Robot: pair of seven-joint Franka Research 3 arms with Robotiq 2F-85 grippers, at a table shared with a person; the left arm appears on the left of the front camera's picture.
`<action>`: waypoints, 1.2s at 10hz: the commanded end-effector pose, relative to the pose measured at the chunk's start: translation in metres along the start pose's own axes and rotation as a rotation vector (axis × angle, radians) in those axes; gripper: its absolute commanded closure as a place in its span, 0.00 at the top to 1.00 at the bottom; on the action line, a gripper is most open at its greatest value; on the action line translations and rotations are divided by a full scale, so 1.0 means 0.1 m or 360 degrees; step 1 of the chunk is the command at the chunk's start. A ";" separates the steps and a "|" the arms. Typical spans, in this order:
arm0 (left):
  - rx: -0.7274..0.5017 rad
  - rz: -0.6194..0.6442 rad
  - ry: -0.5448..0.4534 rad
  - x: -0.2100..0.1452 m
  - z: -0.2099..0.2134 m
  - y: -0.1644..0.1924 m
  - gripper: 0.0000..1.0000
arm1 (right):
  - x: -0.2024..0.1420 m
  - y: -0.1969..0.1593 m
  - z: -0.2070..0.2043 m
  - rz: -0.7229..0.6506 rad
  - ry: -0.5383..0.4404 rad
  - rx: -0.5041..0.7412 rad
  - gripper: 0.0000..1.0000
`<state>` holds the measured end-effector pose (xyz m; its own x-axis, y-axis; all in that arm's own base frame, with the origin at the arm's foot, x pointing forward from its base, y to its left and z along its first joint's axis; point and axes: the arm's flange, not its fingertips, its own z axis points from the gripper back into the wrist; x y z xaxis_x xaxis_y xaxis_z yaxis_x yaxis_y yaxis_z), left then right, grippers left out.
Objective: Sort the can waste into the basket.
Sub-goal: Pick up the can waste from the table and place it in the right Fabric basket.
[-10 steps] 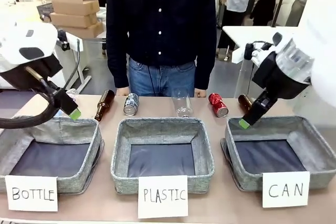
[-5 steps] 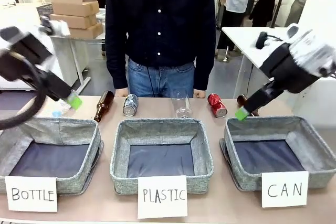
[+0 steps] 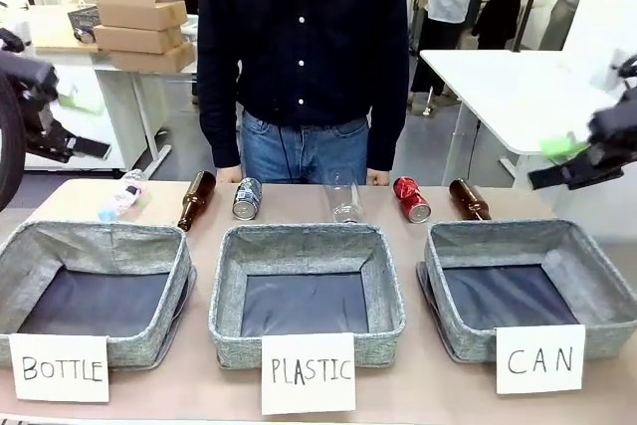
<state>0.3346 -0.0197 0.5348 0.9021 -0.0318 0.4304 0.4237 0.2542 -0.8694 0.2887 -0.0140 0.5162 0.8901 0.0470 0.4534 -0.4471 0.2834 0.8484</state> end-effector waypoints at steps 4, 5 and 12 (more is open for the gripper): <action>-0.0243 0.0224 -0.0158 -0.01 -0.01 0.12 1.00 | 0.06 -0.15 0.16 -0.0195 -0.0219 0.0216 1.00; -0.0243 0.0224 -0.0158 -0.01 -0.01 0.12 1.00 | 0.06 -0.15 0.16 -0.0195 -0.0219 0.0216 1.00; -0.0243 0.0224 -0.0158 -0.01 -0.01 0.12 1.00 | 0.32 -0.17 -0.01 -0.0239 -0.0295 -0.0044 1.00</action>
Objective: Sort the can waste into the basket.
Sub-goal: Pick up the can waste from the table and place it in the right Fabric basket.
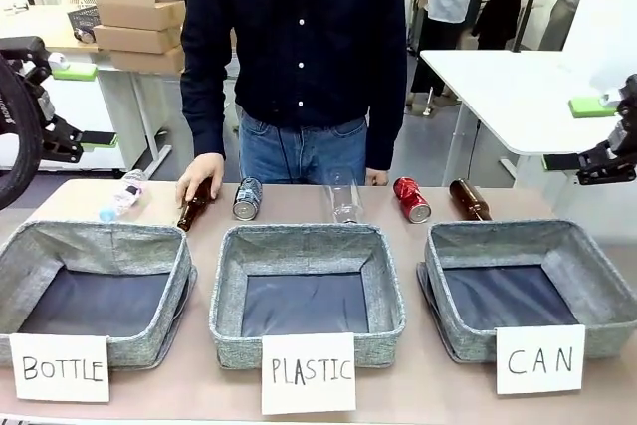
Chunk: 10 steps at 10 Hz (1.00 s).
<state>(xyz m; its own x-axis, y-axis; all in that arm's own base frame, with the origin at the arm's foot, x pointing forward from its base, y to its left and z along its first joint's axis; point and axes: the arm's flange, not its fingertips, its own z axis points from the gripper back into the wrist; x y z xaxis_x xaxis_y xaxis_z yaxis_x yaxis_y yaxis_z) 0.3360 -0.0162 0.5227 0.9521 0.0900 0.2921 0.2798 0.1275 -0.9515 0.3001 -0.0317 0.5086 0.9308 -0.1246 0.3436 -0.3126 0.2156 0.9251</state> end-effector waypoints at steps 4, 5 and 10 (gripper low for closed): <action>-0.0049 -0.0042 -0.0006 0.03 -0.02 0.00 1.00 | 1.42 -0.34 -1.20 0.0210 0.0342 -0.1417 1.00; -0.0049 -0.0042 -0.0006 0.03 -0.02 0.00 1.00 | 1.51 -0.41 -1.33 0.0256 0.0329 -0.1524 1.00; -0.0049 -0.0042 -0.0006 0.03 -0.02 0.00 1.00 | 1.52 -0.56 -1.48 0.0370 0.0265 -0.1527 1.00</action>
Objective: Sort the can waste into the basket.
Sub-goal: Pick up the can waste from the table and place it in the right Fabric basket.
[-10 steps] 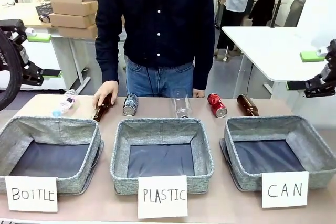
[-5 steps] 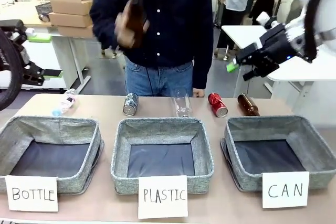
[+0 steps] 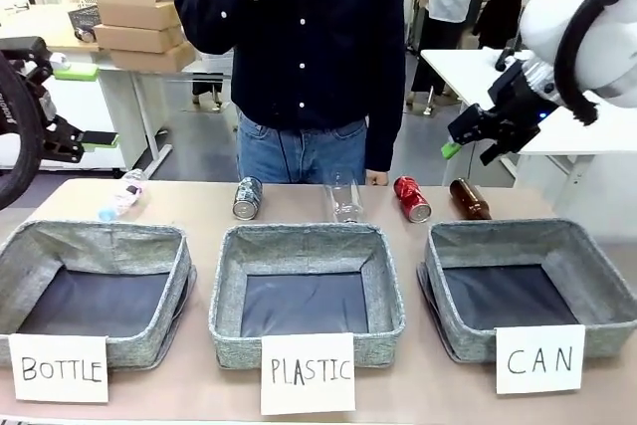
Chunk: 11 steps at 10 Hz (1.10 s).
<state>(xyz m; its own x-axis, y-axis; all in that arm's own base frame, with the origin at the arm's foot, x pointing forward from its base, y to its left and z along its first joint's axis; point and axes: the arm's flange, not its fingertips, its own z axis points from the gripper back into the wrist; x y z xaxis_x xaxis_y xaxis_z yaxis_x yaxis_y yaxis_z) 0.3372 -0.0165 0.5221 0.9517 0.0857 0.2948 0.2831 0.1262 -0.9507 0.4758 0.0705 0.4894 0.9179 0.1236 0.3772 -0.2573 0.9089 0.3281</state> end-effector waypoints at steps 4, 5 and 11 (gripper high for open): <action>-0.0046 -0.0037 -0.0013 0.02 -0.01 -0.01 1.00 | 0.81 -0.12 -0.64 0.0077 0.0156 -0.0165 1.00; -0.0046 -0.0037 -0.0013 0.02 -0.01 -0.01 1.00 | 1.08 -0.18 -0.89 0.0105 0.0212 -0.0209 1.00; -0.0046 -0.0037 -0.0013 0.02 -0.01 -0.01 1.00 | 1.50 -0.39 -2.35 -0.0077 0.0496 -0.0460 1.00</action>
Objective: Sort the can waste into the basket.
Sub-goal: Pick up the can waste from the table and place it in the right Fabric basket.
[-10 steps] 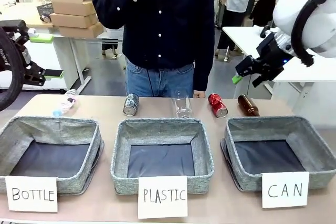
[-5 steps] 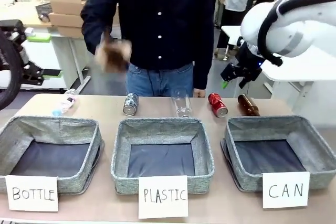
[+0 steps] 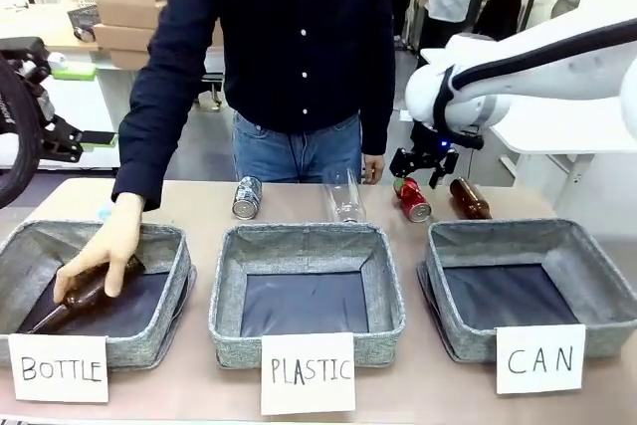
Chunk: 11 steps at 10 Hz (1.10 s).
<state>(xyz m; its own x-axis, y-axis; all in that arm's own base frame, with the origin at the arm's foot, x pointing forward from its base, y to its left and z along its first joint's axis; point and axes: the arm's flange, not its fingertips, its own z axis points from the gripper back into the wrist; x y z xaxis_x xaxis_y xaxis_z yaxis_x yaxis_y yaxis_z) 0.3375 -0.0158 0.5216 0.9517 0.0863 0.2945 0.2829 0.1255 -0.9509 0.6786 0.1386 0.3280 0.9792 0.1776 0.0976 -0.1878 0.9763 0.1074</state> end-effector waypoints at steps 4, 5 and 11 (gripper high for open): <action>-0.0045 -0.0037 -0.0012 0.01 -0.02 -0.02 1.00 | 0.19 0.10 -0.23 -0.0039 0.0119 -0.0121 1.00; -0.0045 -0.0037 -0.0012 0.01 -0.02 -0.02 1.00 | 0.19 0.09 -0.22 -0.0046 0.0111 -0.0132 1.00; -0.0045 -0.0037 -0.0012 0.01 -0.02 -0.02 1.00 | 0.20 0.10 -0.28 -0.0053 0.0169 -0.0238 0.00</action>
<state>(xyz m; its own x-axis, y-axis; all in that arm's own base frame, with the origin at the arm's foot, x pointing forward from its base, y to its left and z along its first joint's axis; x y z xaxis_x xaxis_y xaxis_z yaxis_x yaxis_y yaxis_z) 0.3375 -0.0158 0.5218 0.9516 0.0863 0.2949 0.2833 0.1255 -0.9508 0.6923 0.1522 0.3038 0.9855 0.1696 0.0050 -0.1696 0.9855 0.0085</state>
